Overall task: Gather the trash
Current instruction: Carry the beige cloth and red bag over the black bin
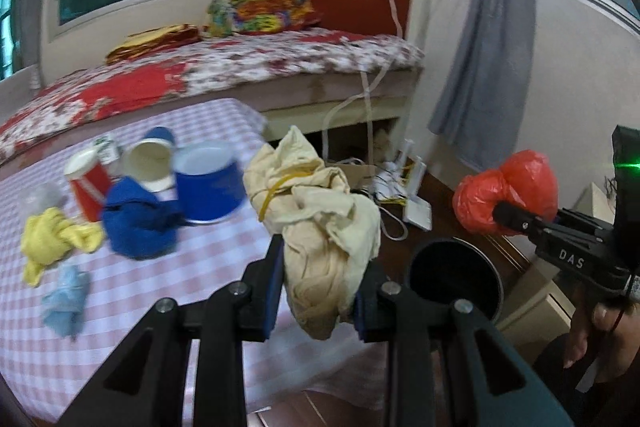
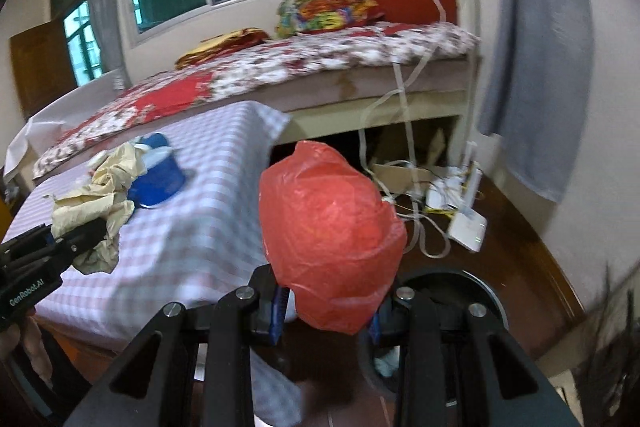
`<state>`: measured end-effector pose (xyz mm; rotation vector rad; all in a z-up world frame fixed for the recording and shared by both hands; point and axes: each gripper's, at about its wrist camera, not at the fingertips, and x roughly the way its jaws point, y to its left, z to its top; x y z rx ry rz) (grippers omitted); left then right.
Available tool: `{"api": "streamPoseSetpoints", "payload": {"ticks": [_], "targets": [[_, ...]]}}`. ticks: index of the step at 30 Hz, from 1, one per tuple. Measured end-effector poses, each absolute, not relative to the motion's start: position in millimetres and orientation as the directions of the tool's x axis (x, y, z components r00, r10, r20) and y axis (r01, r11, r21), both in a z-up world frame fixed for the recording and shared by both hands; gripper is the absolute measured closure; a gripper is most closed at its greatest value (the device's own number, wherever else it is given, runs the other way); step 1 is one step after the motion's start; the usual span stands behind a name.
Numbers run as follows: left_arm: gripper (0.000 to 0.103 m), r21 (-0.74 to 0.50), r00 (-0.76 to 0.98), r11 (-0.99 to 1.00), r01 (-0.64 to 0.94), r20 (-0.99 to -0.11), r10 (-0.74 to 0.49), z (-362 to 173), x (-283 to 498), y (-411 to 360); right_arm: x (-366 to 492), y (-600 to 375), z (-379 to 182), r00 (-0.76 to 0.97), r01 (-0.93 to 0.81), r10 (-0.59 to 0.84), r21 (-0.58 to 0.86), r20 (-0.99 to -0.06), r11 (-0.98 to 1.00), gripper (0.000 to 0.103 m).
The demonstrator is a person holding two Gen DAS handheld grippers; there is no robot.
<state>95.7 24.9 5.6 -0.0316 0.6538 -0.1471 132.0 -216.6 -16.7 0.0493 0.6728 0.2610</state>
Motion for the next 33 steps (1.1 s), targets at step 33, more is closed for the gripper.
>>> {"api": "streamPoseSetpoints", "payload": {"ticks": [33], "targets": [[0.073, -0.139, 0.450, 0.851, 0.506, -0.800, -0.398, -111.3, 155.0, -139.5, 149.5, -342.8, -151.6, 0.567, -0.104, 0.102, 0.052, -0.818, 0.993, 0.069]]}}
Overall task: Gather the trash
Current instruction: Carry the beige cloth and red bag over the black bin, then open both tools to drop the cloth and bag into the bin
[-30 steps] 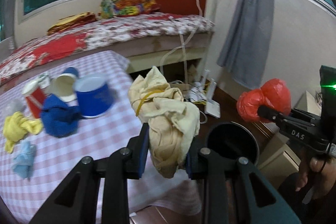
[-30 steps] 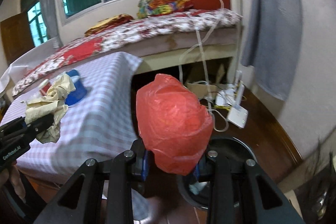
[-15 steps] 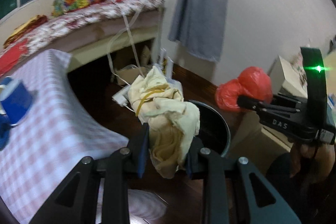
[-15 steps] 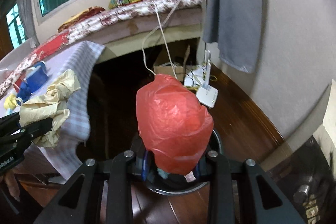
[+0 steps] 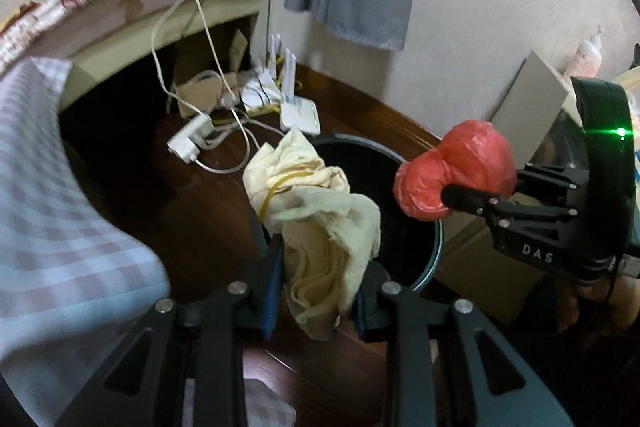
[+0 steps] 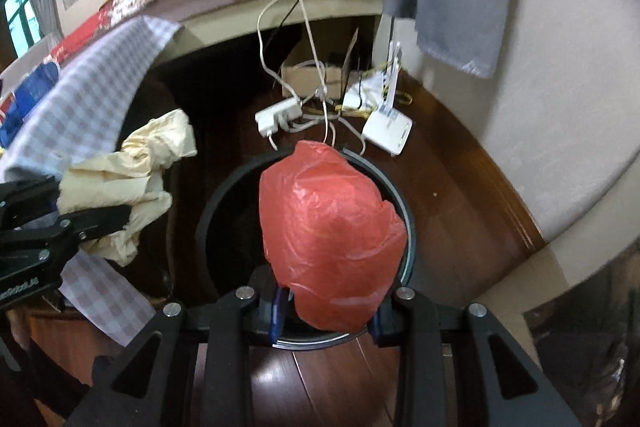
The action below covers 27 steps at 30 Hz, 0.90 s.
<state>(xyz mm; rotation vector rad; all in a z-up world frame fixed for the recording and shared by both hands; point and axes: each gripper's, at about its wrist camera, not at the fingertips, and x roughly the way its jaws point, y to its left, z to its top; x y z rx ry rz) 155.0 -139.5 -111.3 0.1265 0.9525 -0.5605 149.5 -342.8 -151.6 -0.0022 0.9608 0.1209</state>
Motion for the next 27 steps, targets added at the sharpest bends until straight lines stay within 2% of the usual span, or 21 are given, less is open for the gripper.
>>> {"api": "streamPoseSetpoints", "payload": {"ticks": [9, 13, 14, 15, 16, 17, 18, 27], "targets": [[0.071, -0.153, 0.345, 0.839, 0.523, -0.861, -0.373, -150.4, 180.2, -154.3, 175.2, -331.9, -192.6, 0.474, -0.187, 0.094, 0.004, -0.876, 0.982, 0.069], [0.065, -0.150, 0.331, 0.840, 0.522, -0.872, -0.361, -159.6, 184.4, -157.7, 185.2, -331.5, -209.6, 0.434, -0.213, 0.068, -0.029, -0.898, 0.977, 0.066], [0.053, -0.148, 0.329, 0.839, 0.524, -0.873, -0.360, -161.1, 185.1, -157.6, 186.9, -332.1, -212.8, 0.423, -0.218, 0.067, -0.029, -0.904, 0.976, 0.064], [0.042, -0.140, 0.330, 0.841, 0.522, -0.876, -0.352, -162.5, 185.5, -159.5, 188.8, -331.9, -217.1, 0.411, -0.223, 0.041, -0.057, -0.911, 0.973, 0.051], [0.022, -0.125, 0.338, 0.848, 0.514, -0.880, -0.335, -163.4, 185.6, -159.7, 188.7, -331.9, -219.5, 0.419, -0.216, -0.003, -0.103, -0.908, 0.971, 0.028], [0.013, -0.100, 0.352, 0.859, 0.503, -0.884, -0.309, -163.8, 185.3, -160.1, 187.6, -332.4, -219.4, 0.441, -0.202, -0.047, -0.150, -0.896, 0.968, 0.017], [0.012, -0.093, 0.358, 0.862, 0.498, -0.884, -0.302, -164.5, 185.8, -159.0, 185.8, -334.6, -217.4, 0.464, -0.190, -0.065, -0.171, -0.884, 0.967, 0.006], [0.011, -0.042, 0.411, 0.894, 0.447, -0.877, -0.247, -157.2, 181.9, -150.2, 178.0, -362.1, -198.2, 0.477, -0.083, -0.071, -0.125, -0.876, 0.989, 0.005]]}}
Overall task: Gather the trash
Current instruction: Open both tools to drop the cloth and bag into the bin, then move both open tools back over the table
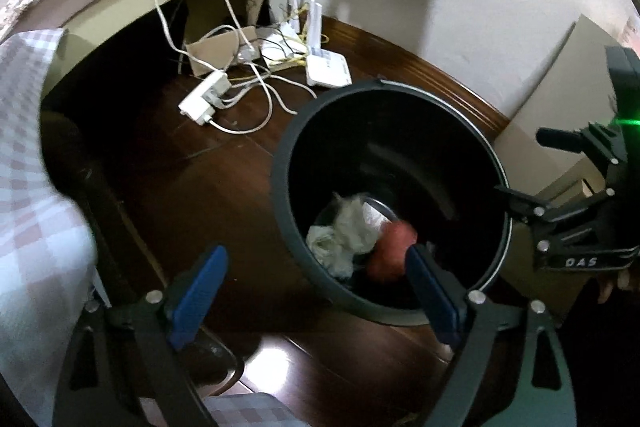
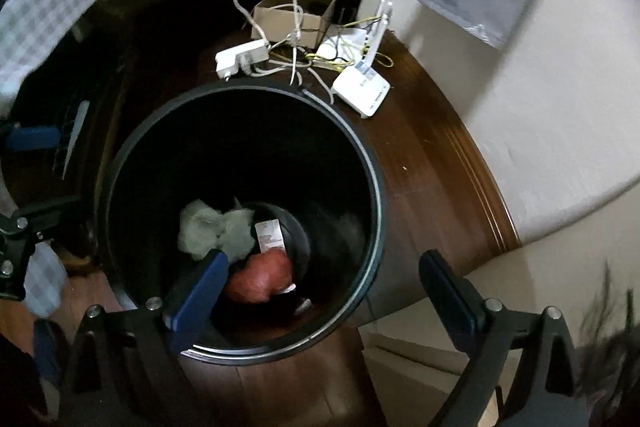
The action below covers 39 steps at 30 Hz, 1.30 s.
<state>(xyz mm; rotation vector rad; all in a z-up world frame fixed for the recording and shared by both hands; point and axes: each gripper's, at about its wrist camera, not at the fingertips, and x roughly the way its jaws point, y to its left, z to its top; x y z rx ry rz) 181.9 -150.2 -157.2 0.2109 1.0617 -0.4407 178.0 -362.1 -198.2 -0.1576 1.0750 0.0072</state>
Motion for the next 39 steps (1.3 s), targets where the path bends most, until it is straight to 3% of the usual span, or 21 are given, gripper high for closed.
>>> {"api": "streamPoseSetpoints", "payload": {"ticks": [16, 28, 39], "targets": [[0.008, -0.047, 0.568, 0.925, 0.378, -0.777, -0.271, -66.8, 155.1, -135.7, 150.9, -362.9, -99.6, 0.621, 0.059, -0.068, -0.040, -0.781, 0.997, 0.005], [0.007, -0.035, 0.655, 0.949, 0.315, -0.715, -0.244, -13.1, 140.9, -95.9, 145.4, -319.9, -48.4, 0.704, -0.008, -0.014, -0.027, -0.710, 1.000, 0.005], [0.007, -0.018, 0.738, 0.987, 0.158, -0.662, -0.130, 10.5, 120.5, -18.7, 145.5, -239.3, -15.1, 0.741, -0.159, 0.102, -0.026, -0.664, 0.987, 0.005]]}}
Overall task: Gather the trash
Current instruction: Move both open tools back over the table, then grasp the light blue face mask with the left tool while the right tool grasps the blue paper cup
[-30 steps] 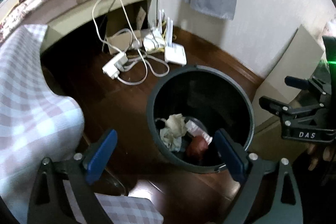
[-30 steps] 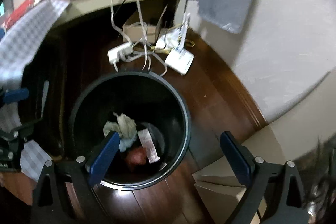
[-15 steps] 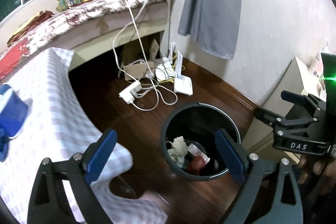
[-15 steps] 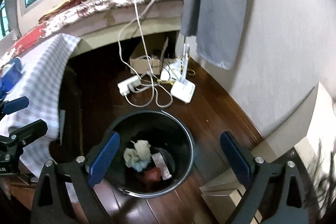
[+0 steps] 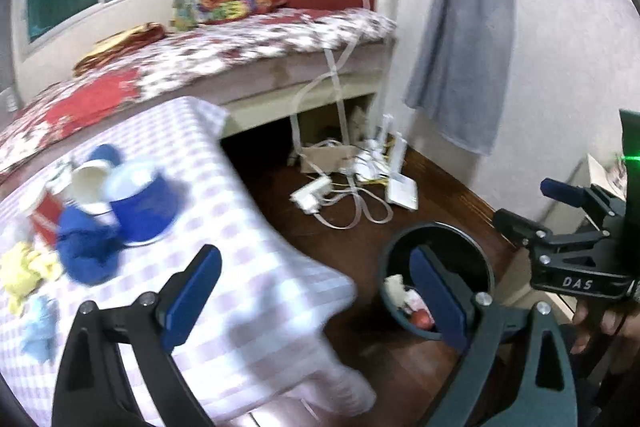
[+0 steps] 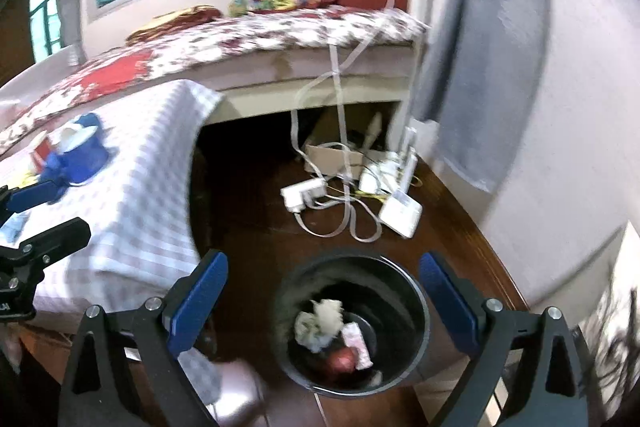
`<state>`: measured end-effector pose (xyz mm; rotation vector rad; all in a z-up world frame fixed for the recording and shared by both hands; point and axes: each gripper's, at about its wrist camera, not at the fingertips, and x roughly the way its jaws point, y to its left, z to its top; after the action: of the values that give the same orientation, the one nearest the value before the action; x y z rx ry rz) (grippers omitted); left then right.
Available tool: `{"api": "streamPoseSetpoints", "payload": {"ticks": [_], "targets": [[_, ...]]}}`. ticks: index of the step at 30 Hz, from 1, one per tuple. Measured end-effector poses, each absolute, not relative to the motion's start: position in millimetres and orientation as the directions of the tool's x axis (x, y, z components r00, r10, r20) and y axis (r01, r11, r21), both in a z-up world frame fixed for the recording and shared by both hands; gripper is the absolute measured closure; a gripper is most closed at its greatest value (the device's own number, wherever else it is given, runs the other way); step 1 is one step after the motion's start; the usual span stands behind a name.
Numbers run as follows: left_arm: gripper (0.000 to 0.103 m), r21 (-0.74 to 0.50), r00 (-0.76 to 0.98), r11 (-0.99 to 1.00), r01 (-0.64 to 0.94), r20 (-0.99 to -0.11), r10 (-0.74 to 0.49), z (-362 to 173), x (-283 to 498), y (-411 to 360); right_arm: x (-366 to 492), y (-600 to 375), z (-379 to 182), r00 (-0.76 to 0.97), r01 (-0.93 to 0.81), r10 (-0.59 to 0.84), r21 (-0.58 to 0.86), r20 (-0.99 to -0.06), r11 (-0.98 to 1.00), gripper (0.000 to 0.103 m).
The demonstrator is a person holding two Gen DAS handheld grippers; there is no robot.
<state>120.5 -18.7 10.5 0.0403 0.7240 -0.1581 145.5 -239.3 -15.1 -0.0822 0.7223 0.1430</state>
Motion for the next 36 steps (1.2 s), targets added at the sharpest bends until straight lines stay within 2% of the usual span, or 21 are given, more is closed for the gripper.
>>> {"api": "streamPoseSetpoints", "payload": {"ticks": [18, 23, 30, 32, 36], "targets": [[0.008, -0.012, 0.748, 0.957, -0.290, -0.627, 0.219, -3.9, 58.1, 174.8, 147.1, -52.3, -8.5, 0.662, -0.483, 0.365, 0.000, -0.654, 0.876, 0.005], [0.019, -0.014, 0.700, 0.935, -0.354, -0.667, 0.255, -27.1, 59.1, 215.4, 150.0, -15.6, -12.8, 0.636, -0.530, 0.401, 0.005, -0.660, 0.848, 0.005], [0.032, -0.027, 0.660, 0.941, -0.339, -0.719, 0.217, -55.3, 77.8, 233.0, 168.5, 17.5, -21.9, 0.618, -0.548, 0.406, 0.001, -0.674, 0.836, 0.005], [0.044, -0.037, 0.657, 0.944, -0.327, -0.727, 0.199, -59.6, 83.8, 234.0, 179.5, 20.5, -23.0, 0.614, -0.538, 0.405, 0.015, -0.678, 0.843, 0.005], [0.054, -0.071, 0.673, 0.949, -0.306, -0.722, 0.162, -56.8, 93.7, 233.5, 202.5, 28.6, -25.9, 0.606, -0.522, 0.407, 0.045, -0.683, 0.852, 0.005]]}}
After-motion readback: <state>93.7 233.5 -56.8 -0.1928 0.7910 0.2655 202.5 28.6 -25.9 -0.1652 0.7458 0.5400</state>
